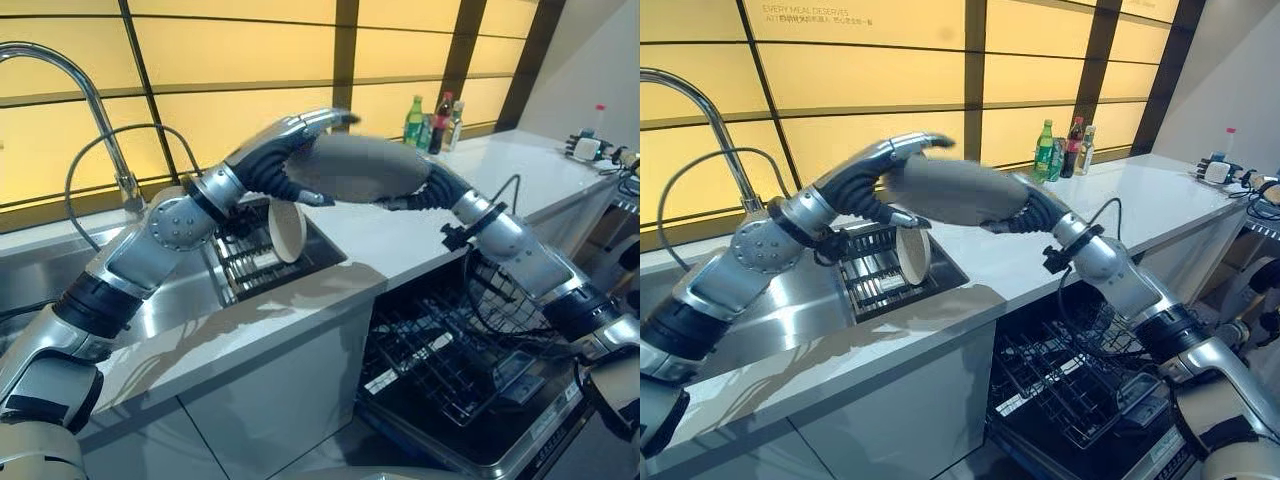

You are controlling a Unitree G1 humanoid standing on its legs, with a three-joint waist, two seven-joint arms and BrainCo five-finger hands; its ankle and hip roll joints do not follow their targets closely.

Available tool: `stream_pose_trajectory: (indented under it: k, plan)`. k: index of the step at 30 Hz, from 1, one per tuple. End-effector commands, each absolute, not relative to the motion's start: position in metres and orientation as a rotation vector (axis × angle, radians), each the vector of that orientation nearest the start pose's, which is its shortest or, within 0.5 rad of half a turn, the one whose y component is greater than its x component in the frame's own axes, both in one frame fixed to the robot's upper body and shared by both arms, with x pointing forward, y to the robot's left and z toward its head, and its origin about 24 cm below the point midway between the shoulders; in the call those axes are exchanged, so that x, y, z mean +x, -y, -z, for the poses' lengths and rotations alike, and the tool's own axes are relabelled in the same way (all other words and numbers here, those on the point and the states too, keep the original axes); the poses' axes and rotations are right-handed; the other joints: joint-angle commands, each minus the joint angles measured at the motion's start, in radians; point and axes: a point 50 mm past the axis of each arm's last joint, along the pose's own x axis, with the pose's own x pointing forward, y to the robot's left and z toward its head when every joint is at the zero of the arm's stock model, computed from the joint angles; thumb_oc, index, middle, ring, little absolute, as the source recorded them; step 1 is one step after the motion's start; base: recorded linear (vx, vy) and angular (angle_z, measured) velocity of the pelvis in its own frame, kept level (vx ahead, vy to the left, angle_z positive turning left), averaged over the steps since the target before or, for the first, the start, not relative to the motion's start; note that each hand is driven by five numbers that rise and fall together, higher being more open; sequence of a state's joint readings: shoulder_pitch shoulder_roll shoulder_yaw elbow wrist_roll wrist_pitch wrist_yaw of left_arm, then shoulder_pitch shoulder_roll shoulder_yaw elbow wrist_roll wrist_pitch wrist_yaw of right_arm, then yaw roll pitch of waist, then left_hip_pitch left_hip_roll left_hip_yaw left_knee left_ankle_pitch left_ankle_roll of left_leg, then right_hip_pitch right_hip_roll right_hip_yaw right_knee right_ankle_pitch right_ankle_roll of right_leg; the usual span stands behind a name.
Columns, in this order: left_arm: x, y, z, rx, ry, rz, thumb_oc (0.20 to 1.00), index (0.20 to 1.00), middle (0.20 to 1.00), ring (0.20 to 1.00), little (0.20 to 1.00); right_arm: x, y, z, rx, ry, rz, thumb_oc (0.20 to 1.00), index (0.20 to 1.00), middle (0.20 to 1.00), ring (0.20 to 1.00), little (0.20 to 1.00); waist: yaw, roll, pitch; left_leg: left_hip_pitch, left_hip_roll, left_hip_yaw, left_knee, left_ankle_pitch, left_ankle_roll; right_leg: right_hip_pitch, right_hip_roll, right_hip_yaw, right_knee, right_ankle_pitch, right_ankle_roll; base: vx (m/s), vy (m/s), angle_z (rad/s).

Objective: Pick up plates and place into dishwasher.

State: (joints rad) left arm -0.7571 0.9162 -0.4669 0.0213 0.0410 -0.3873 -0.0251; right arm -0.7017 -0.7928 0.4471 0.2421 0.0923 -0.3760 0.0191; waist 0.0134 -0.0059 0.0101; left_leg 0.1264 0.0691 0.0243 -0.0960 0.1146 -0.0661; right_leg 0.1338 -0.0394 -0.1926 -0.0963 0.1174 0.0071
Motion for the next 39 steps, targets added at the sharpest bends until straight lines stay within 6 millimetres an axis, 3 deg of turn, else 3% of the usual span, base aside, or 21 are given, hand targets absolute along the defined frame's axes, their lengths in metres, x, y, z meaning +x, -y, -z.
stream_pose_trajectory:
  k: [1,8,12,16,23,27,34,39]
  plan:
    - [0.317,-0.19,-0.28,1.152,0.915,0.181,1.0,1.0,1.0,1.0,1.0,0.328,0.199,-0.255,-0.756,0.741,-0.271,0.2,0.2,0.2,0.2,0.2,0.002,-0.001,0.035,0.037,-0.051,0.015,0.009,-0.16,0.025,0.043,-0.036,0.025,0.009,-0.123,0.098,0.0,0.0,0.0]
    - [0.325,-0.271,-0.28,1.317,0.747,-0.204,1.0,1.0,1.0,1.0,1.0,0.313,0.231,-0.236,-0.831,0.629,-0.285,0.2,0.2,0.2,0.2,0.2,-0.039,0.003,0.04,0.039,-0.046,0.05,0.009,-0.159,0.023,0.032,-0.034,0.049,0.009,-0.115,0.103,0.02,0.015,-0.08]
    - [0.32,-0.303,-0.273,1.382,0.617,-0.295,1.0,1.0,1.0,1.0,1.0,0.302,0.245,-0.229,-0.853,0.544,-0.327,0.2,0.2,0.2,0.2,0.2,-0.063,0.007,0.047,0.041,-0.043,0.066,0.009,-0.159,0.022,0.027,-0.034,0.063,0.009,-0.111,0.106,0.01,0.017,-0.1]
    - [0.314,-0.323,-0.269,1.456,0.58,-0.366,1.0,1.0,1.0,1.0,1.0,0.294,0.264,-0.216,-0.85,0.379,-0.374,0.2,0.2,0.2,0.2,0.2,-0.085,0.007,0.055,0.043,-0.042,0.08,0.009,-0.156,0.022,0.023,-0.033,0.074,0.009,-0.106,0.108,0.02,0.02,-0.08]
    - [0.308,-0.334,-0.256,1.673,0.487,-0.299,1.0,1.0,1.0,1.0,1.0,0.273,0.311,-0.167,-0.819,-0.028,-0.368,0.2,0.2,0.2,0.2,0.2,-0.128,0.005,0.078,0.042,-0.04,0.103,0.009,-0.153,0.02,0.01,-0.032,0.093,0.009,-0.093,0.114,0.02,0.012,-0.11]
    - [0.31,-0.34,-0.256,1.768,0.399,-0.27,1.0,1.0,1.0,1.0,1.0,0.26,0.328,-0.141,-0.779,-0.218,-0.391,0.2,0.2,0.2,0.2,0.2,-0.143,0.004,0.093,0.04,-0.042,0.111,0.009,-0.149,0.019,0.002,-0.03,0.1,0.009,-0.084,0.118,0.04,0.005,-0.11]
    - [0.325,-0.336,-0.252,1.78,0.291,-0.185,1.0,1.0,1.0,1.0,1.0,0.271,0.314,-0.116,-0.781,-0.287,-0.442,0.2,0.2,0.2,0.2,0.2,-0.149,0.014,0.135,0.014,-0.04,0.118,0.009,-0.136,0.017,-0.03,-0.029,0.112,0.009,-0.073,0.117,-0.01,0.024,-0.14]
    - [0.338,-0.326,-0.263,1.834,0.274,-0.202,1.0,1.0,1.0,1.0,1.0,0.298,0.288,-0.118,-0.768,-0.224,-0.446,0.2,0.2,0.2,0.2,0.2,-0.142,0.029,0.191,-0.031,-0.046,0.104,0.009,-0.123,0.013,-0.072,-0.034,0.112,0.009,-0.061,0.112,-0.12,0.047,-0.11]
